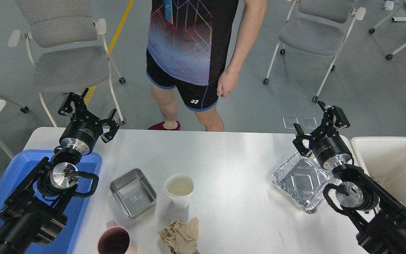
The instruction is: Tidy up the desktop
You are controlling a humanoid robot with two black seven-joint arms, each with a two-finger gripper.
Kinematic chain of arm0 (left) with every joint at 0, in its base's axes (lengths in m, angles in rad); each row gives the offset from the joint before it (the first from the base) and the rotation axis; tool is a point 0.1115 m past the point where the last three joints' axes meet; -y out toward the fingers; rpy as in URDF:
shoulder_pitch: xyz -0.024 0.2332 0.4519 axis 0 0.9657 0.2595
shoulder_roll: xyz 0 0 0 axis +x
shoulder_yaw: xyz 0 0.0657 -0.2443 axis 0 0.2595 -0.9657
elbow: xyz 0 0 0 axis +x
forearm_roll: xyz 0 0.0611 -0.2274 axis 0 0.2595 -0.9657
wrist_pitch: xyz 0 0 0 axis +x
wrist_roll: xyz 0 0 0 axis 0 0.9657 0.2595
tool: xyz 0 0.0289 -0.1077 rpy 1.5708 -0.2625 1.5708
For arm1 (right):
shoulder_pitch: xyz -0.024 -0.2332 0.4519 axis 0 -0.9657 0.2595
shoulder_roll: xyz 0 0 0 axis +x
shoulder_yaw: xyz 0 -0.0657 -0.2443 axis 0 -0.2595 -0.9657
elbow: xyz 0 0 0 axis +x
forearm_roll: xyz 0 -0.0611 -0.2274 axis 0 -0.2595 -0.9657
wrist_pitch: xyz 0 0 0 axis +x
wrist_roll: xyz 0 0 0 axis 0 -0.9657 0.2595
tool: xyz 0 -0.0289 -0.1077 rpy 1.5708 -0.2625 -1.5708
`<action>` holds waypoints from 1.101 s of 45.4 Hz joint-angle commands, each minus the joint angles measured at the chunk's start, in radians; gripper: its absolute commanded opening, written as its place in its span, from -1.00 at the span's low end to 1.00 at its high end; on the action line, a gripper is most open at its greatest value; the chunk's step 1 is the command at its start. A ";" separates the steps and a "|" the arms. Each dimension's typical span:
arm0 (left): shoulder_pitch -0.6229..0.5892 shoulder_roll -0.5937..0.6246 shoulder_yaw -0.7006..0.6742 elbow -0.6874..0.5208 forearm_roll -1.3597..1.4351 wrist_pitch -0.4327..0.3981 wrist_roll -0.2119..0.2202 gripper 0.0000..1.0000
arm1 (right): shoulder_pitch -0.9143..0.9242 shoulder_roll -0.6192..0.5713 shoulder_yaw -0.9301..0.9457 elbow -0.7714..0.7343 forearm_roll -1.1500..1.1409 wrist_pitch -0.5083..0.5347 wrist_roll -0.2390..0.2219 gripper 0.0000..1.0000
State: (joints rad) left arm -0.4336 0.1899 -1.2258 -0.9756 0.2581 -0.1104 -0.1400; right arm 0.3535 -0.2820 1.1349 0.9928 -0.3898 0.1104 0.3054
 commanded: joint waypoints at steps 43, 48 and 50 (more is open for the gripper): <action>0.085 0.342 0.270 -0.222 0.003 0.072 0.016 0.94 | -0.016 0.000 0.000 0.003 0.000 -0.002 0.001 1.00; 0.082 0.505 0.377 -0.319 0.003 0.074 0.017 0.94 | -0.016 -0.002 0.000 0.003 0.000 -0.002 0.001 1.00; 0.081 0.565 0.406 -0.354 0.004 0.074 0.019 0.94 | -0.018 -0.002 0.000 0.003 0.000 -0.002 0.001 1.00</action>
State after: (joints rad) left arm -0.3512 0.5983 -0.9122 -1.2377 0.2622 -0.0406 -0.1241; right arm 0.3380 -0.2823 1.1342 0.9960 -0.3895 0.1077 0.3067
